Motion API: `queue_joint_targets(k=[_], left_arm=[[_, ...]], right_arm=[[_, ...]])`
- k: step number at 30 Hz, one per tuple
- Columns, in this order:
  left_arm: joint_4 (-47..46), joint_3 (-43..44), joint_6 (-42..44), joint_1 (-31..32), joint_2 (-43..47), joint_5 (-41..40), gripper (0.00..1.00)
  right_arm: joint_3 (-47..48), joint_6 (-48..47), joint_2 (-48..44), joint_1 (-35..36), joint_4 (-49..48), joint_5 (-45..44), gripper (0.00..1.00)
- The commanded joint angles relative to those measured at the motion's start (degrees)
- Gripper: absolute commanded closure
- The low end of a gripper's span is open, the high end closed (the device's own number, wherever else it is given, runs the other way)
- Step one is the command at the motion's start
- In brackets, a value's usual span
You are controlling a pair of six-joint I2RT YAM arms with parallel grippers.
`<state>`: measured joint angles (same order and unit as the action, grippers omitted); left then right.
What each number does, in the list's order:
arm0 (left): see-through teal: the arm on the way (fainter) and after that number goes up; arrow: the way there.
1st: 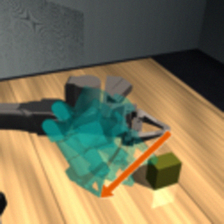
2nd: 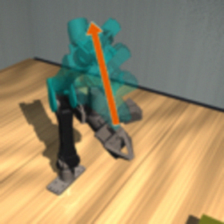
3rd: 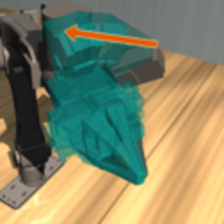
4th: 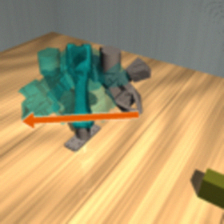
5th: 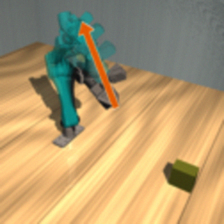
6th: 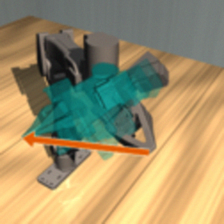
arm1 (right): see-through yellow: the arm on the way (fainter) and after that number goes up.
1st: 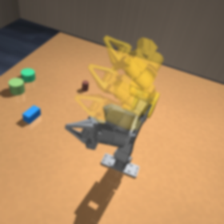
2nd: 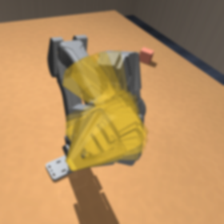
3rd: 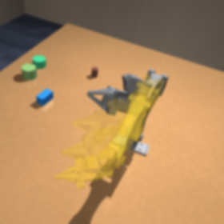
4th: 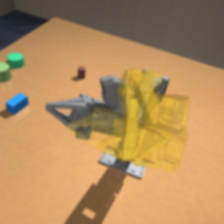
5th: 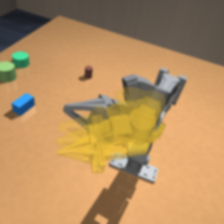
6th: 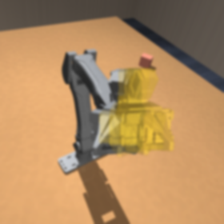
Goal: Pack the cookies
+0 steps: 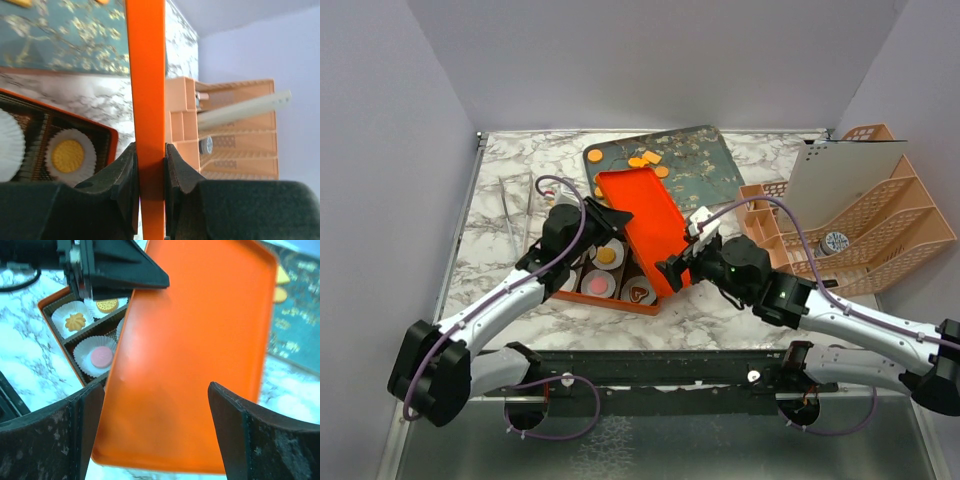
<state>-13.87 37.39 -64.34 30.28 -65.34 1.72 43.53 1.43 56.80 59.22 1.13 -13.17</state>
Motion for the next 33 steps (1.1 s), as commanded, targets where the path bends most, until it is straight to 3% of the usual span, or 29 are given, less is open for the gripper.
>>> queue_joint_targets(k=[1, 4, 11, 25, 33], left_arm=[[16.5, 8.1, -0.9, -3.3, 4.6, -6.5, 1.00], [23.8, 11.5, -0.4, -4.7, 6.4, -9.6, 1.00], [25.8, 11.6, -1.1, -5.2, 11.9, -12.5, 1.00], [29.0, 11.9, -4.8, -5.2, 17.7, -15.6, 1.00], [28.1, 10.8, -6.6, -5.2, 19.6, -13.0, 1.00]], right_arm=[[-5.8, -16.2, -6.3, 0.1, -3.1, 10.0, 0.07], [-9.4, -23.8, -9.4, 0.1, -7.3, 12.3, 0.07], [-10.3, -37.2, -5.2, 0.2, -10.4, 18.3, 0.10], [-13.8, -46.4, 5.9, 0.7, -27.9, 20.9, 0.15], [-15.2, -47.2, 14.0, 1.0, -41.0, 15.9, 0.36]])
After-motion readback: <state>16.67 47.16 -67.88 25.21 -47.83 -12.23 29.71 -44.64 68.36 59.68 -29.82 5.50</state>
